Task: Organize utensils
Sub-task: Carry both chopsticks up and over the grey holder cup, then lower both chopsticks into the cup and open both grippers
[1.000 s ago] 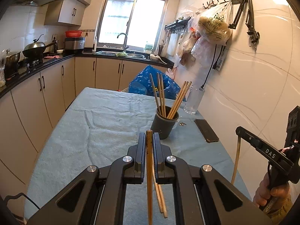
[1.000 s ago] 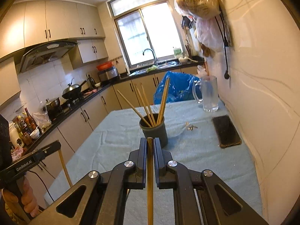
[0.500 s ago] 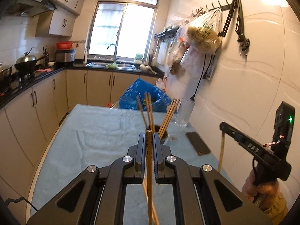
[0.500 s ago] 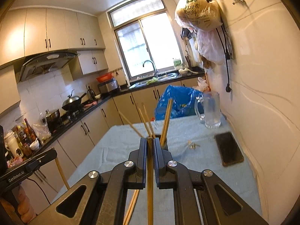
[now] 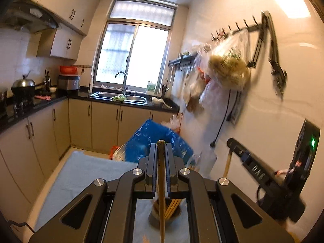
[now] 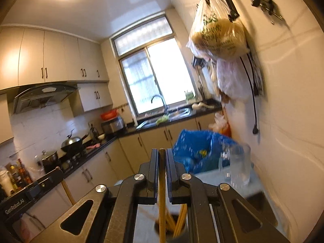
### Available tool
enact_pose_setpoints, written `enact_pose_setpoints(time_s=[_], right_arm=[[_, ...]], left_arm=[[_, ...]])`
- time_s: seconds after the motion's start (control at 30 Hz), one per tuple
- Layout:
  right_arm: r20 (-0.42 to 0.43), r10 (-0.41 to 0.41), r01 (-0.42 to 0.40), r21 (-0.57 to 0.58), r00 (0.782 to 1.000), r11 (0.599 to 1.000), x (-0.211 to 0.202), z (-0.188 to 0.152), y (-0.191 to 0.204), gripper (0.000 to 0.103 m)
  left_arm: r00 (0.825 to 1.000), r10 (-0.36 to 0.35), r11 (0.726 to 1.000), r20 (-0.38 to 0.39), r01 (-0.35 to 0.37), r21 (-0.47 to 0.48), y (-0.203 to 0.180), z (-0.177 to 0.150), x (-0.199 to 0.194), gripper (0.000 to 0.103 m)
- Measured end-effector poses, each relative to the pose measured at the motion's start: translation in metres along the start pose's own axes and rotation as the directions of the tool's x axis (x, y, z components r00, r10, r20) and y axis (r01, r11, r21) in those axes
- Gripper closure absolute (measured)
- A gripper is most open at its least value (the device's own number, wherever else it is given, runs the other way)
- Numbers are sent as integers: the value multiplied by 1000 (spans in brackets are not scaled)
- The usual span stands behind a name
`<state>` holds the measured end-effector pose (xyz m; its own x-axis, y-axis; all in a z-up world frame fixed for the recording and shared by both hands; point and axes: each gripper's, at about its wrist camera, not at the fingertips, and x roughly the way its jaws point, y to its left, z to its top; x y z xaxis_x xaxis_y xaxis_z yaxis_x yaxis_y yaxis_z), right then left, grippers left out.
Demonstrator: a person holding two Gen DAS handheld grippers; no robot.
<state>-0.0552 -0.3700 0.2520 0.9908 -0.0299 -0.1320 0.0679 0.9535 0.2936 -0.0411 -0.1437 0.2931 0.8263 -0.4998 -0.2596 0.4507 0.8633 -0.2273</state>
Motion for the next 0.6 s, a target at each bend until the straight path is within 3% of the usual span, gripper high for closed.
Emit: enact_pose_setpoints(time_s=[0.23,0.5,0.6], right_arm=[[62,-60,62,-19,996,998,60,5,0,96],[22,-92,92,-3,996,996,103,-23,-18,96],[-4,-95,95,-11,995,995,110,-35,-22,96]], left_arm=[[1000,-12,991,-2,12,-131,14,7,63,97],[999,48,997,-1,-48,-66,7,-9,110,97],[998,53,997,-34,-55,-58,9,-17,121,97]])
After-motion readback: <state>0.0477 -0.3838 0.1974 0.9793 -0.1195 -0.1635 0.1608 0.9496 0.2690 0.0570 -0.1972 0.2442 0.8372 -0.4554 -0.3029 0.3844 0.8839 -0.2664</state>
